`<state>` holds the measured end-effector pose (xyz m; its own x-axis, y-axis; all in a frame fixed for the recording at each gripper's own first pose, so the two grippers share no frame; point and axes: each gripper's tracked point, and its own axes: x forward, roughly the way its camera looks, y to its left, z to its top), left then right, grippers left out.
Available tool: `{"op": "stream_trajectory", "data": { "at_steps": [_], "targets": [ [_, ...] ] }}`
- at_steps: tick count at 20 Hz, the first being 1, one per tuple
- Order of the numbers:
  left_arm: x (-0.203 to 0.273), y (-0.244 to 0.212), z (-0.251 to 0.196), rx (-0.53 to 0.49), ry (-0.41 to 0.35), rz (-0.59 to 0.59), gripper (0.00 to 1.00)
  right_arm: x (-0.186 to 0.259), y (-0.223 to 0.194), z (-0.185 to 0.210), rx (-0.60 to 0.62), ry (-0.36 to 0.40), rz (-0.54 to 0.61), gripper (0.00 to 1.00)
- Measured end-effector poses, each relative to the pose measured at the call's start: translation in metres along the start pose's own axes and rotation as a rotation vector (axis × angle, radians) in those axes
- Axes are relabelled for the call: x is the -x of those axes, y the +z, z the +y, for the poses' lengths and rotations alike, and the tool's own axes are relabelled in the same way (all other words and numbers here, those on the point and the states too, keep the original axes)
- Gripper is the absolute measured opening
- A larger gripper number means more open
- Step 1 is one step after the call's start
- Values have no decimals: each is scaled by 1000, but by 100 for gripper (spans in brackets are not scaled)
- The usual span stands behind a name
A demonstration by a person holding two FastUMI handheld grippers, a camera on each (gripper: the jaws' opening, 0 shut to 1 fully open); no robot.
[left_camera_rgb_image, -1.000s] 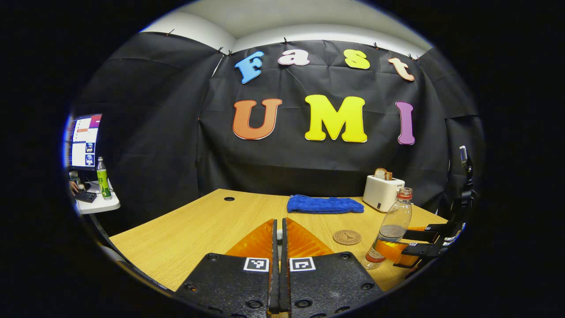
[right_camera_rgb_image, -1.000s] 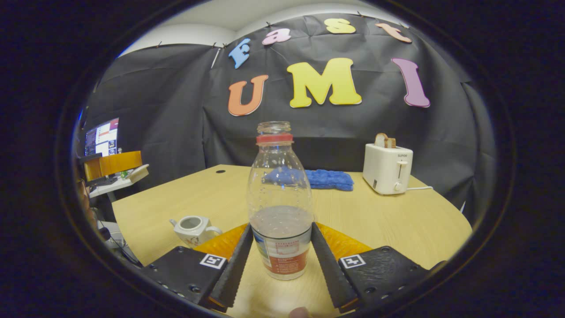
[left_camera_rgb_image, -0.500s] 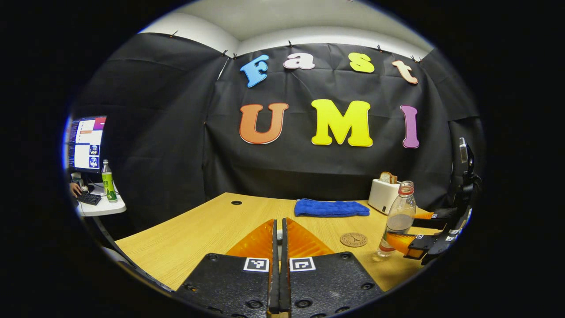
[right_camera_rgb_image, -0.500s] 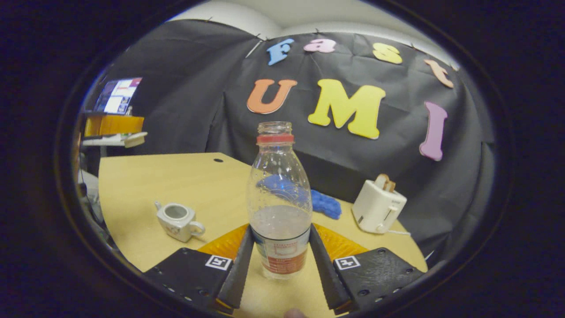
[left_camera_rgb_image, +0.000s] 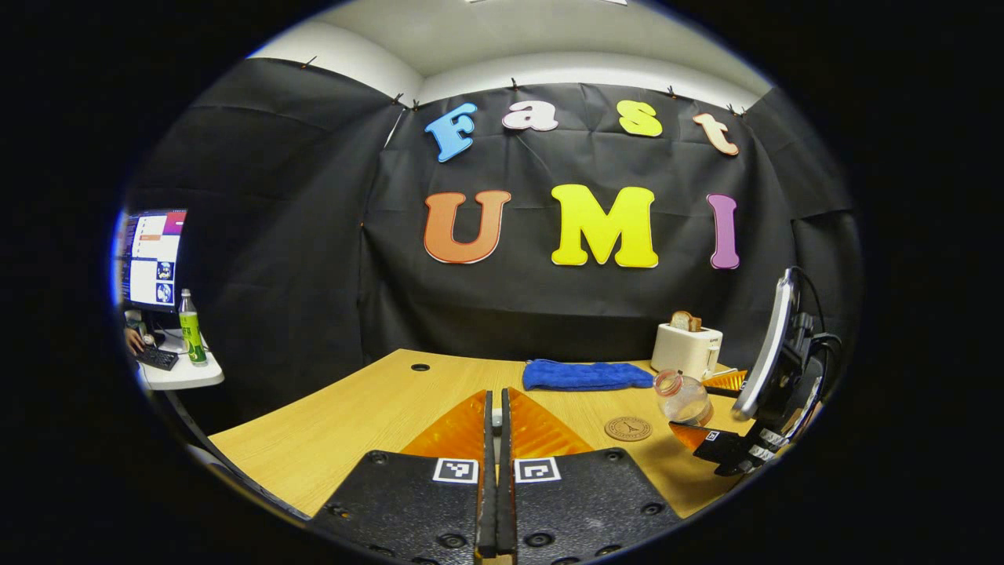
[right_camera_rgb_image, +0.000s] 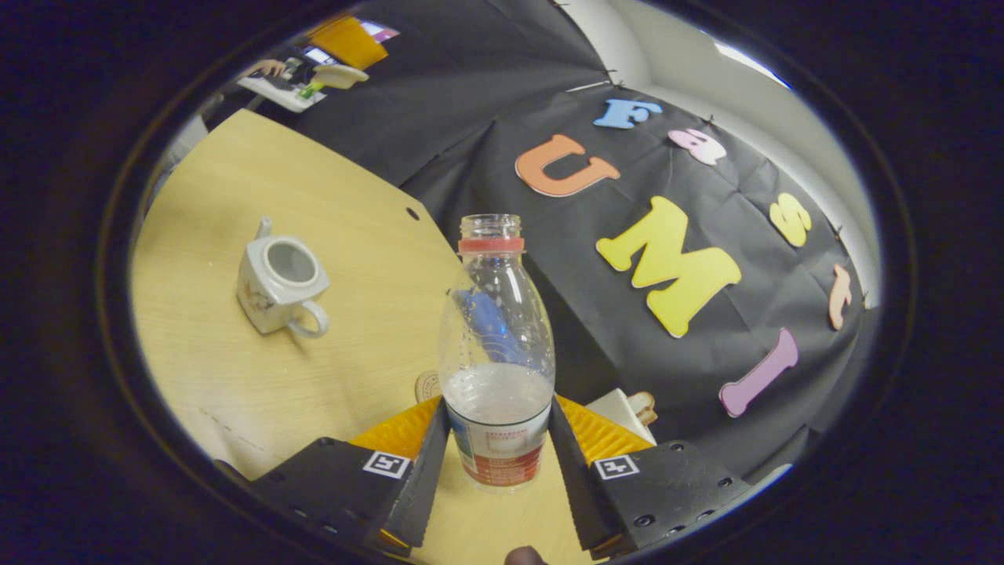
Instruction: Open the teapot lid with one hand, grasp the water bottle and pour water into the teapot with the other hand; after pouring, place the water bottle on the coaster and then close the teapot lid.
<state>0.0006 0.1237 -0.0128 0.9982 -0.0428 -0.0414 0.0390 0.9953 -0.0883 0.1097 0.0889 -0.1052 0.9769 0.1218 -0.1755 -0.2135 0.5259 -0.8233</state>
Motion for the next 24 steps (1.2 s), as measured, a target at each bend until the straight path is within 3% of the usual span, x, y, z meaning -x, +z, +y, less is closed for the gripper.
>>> {"op": "stream_trajectory", "data": {
  "at_steps": [10, 17, 24],
  "targets": [
    [2, -3, -8, -28, -66, 16, 3, -9, 10, 24, 366, -42, -56, 70],
    [3, -3, 3, -39, -55, 21, 3, -12, 14, 31, 552, -45, -86, 71],
    [2, -6, 13, -39, -37, 27, 3, -5, 29, 24, 703, -110, -130, 70]
  ]
}}
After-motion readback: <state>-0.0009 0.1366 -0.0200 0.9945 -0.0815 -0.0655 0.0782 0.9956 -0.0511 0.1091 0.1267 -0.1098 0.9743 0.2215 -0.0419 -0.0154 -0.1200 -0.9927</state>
